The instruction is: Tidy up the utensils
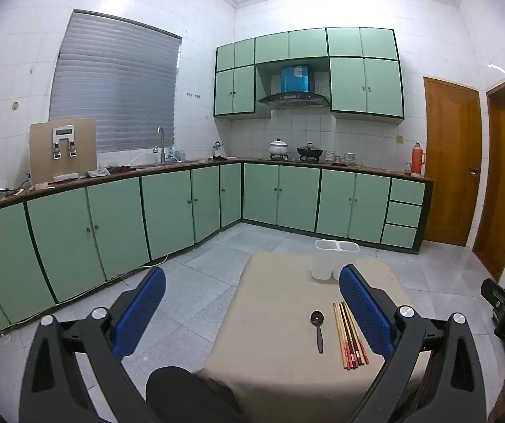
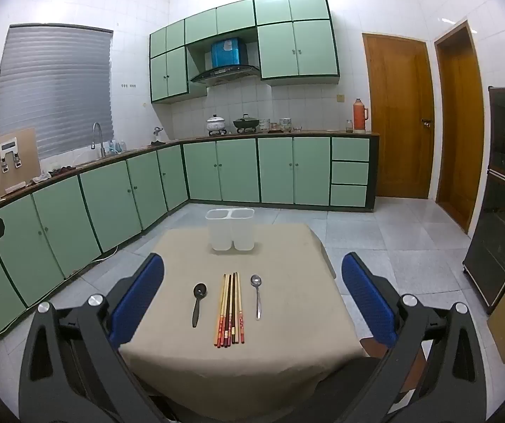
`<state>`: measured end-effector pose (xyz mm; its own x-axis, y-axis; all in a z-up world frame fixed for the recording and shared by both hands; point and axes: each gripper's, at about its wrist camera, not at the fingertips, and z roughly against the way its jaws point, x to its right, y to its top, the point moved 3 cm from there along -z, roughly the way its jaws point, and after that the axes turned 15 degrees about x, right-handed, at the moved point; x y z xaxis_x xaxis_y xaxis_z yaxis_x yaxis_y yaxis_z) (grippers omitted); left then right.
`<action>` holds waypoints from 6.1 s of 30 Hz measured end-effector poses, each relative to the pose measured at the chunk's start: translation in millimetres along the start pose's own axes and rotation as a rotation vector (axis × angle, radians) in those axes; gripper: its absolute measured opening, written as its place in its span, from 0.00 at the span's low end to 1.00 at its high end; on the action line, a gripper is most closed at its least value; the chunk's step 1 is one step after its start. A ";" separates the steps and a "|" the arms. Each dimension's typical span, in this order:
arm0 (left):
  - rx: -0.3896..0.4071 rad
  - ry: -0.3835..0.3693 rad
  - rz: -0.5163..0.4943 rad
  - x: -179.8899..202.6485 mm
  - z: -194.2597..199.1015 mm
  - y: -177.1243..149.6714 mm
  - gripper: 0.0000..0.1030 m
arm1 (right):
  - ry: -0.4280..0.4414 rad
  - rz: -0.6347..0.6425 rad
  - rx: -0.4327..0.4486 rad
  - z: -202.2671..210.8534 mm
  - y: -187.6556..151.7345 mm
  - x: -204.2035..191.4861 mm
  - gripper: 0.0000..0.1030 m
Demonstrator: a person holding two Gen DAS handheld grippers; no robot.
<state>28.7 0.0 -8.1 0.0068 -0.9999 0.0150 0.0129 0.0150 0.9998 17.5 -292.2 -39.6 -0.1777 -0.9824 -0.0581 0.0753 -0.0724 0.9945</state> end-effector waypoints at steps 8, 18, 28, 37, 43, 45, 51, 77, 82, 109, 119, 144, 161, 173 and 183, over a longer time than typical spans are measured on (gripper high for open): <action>-0.001 -0.005 -0.002 1.3 0.5 1.3 0.94 | -0.003 0.001 0.003 -1.1 -0.2 0.8 0.95; 0.001 -0.007 -0.007 -1.6 0.0 4.5 0.94 | 0.000 0.000 0.011 3.3 5.6 -0.7 0.95; 0.004 -0.005 -0.009 0.6 -1.0 4.3 0.94 | 0.001 -0.001 0.012 3.4 7.0 1.7 0.95; 0.010 -0.001 -0.008 1.2 0.7 5.6 0.94 | 0.001 0.001 0.018 4.8 7.9 1.1 0.95; 0.012 0.000 -0.009 1.2 0.6 6.0 0.94 | 0.000 0.001 0.020 6.1 9.8 2.4 0.95; 0.013 0.001 -0.008 1.0 0.6 5.5 0.94 | 0.002 0.000 0.019 6.3 10.5 2.7 0.95; 0.012 0.000 -0.008 0.6 1.0 5.5 0.94 | 0.000 0.000 0.020 6.9 10.2 2.5 0.95; 0.010 0.001 -0.011 -0.5 4.1 6.2 0.94 | 0.000 -0.004 0.022 8.6 11.7 5.2 0.95; 0.007 0.000 -0.012 -1.3 3.6 4.3 0.94 | 0.000 -0.004 0.021 8.7 11.6 5.5 0.95; -0.144 -0.055 -0.017 14.0 -53.6 -34.6 0.94 | -0.013 0.011 -0.089 -40.4 -20.5 6.7 0.95; -0.484 -0.304 0.029 78.3 -161.4 -160.6 0.92 | 0.055 0.028 -0.346 -144.6 -115.4 18.6 0.62; -0.660 -0.303 -0.042 136.4 -268.2 -301.1 0.18 | 0.147 -0.027 -0.581 -288.0 -245.4 18.1 0.27; -0.540 -0.373 0.018 123.9 -278.8 -226.3 0.12 | 0.187 -0.026 -0.459 -287.1 -170.4 15.7 0.09; -0.582 -0.481 -0.003 122.9 -295.6 -186.8 0.11 | 0.245 0.053 -0.505 -299.9 -126.8 8.0 0.09; -0.554 -0.507 -0.020 125.0 -319.3 -165.3 0.03 | 0.283 0.049 -0.522 -319.3 -97.2 10.7 0.09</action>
<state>346.7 -125.3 -175.6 -0.4585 -0.8784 0.1350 0.5106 -0.1361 0.8490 321.6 -350.7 -164.6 0.1011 -0.9893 -0.1055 0.5621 -0.0307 0.8265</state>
